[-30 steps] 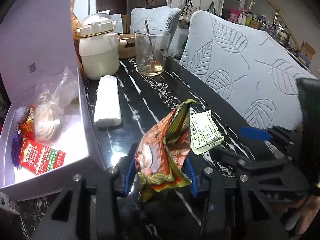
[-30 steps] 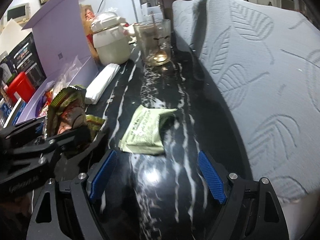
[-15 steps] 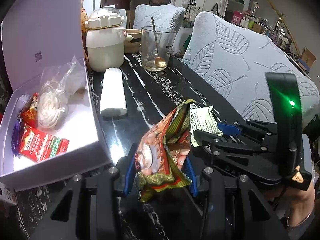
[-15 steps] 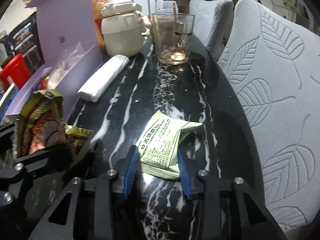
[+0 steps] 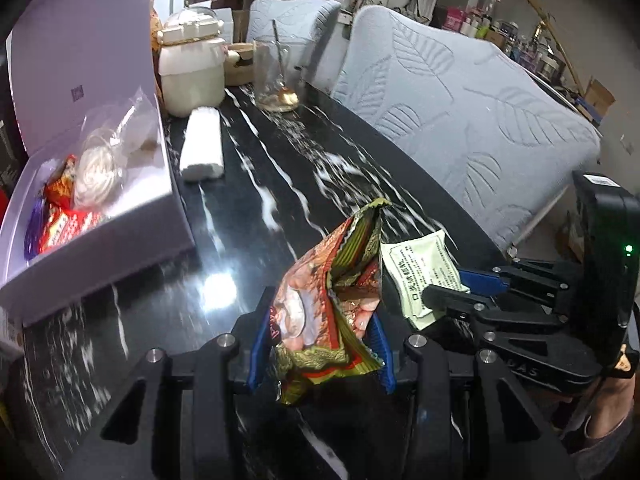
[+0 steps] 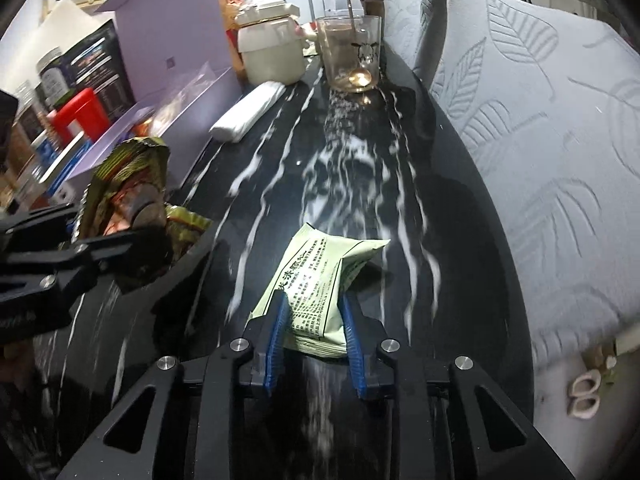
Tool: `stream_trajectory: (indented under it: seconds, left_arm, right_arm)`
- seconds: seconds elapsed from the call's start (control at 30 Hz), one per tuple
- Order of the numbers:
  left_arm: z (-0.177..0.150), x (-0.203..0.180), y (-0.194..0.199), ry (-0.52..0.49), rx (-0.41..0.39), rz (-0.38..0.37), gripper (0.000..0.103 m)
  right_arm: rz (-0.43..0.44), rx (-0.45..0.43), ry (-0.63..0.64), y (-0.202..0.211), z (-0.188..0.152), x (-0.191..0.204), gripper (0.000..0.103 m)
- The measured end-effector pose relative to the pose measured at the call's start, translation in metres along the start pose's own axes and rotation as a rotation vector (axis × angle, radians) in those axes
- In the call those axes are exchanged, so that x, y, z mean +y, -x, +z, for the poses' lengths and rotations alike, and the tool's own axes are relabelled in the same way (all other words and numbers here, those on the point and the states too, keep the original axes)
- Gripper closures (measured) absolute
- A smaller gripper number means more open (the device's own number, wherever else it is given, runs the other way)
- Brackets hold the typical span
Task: Organize soft objects
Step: 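Lift the snack bag with the left tool while the right tool grasps the pale green sachet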
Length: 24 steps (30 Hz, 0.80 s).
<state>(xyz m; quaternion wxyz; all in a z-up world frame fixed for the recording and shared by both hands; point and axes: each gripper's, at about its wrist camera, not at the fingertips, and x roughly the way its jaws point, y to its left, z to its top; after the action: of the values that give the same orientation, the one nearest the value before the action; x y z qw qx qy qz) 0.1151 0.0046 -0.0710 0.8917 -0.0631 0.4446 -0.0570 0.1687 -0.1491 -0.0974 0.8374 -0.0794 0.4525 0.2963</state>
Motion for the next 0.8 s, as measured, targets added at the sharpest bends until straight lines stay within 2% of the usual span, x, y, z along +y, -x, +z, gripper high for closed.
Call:
stream_trajectory:
  seconds: [0.23,0.37,0.4,0.47,0.5,0.53,0.67,0.73,0.8]
  left_arm:
    - [-0.023,-0.013,0.008,-0.014,0.042,-0.02,0.061]
    - [-0.03,-0.014,0.009,-0.013,0.051,-0.019,0.061]
    - [-0.031,-0.014,0.009,-0.012,0.049,-0.017,0.061]
    - [-0.033,-0.014,0.009,-0.007,0.042,-0.012,0.061]
    - [-0.033,-0.015,0.007,-0.01,0.043,-0.01,0.061]
    - [-0.033,-0.015,0.006,-0.01,0.047,-0.01,0.061]
    - [-0.038,-0.009,-0.006,0.013,0.088,-0.02,0.061]
    - [-0.04,-0.008,-0.008,0.013,0.079,-0.024,0.06]
    - [-0.039,-0.007,-0.01,0.011,0.074,-0.031,0.06]
  right_arm:
    - [0.03,0.037,-0.042,0.026,-0.035,-0.002,0.076]
    - [0.01,0.02,-0.084,0.034,-0.048,-0.004,0.075]
    - [0.008,0.011,-0.097,0.034,-0.05,-0.004,0.071]
    - [-0.01,-0.011,-0.112,0.034,-0.051,0.0,0.043]
    - [-0.034,-0.016,-0.119,0.033,-0.05,0.002,0.02]
    - [-0.061,-0.024,-0.122,0.031,-0.05,0.004,0.015]
    - [-0.161,-0.039,-0.069,0.02,-0.048,0.018,0.015]
    - [-0.205,-0.033,-0.036,0.015,-0.048,0.024,0.016]
    - [-0.209,-0.043,-0.05,0.014,-0.048,0.025,0.019]
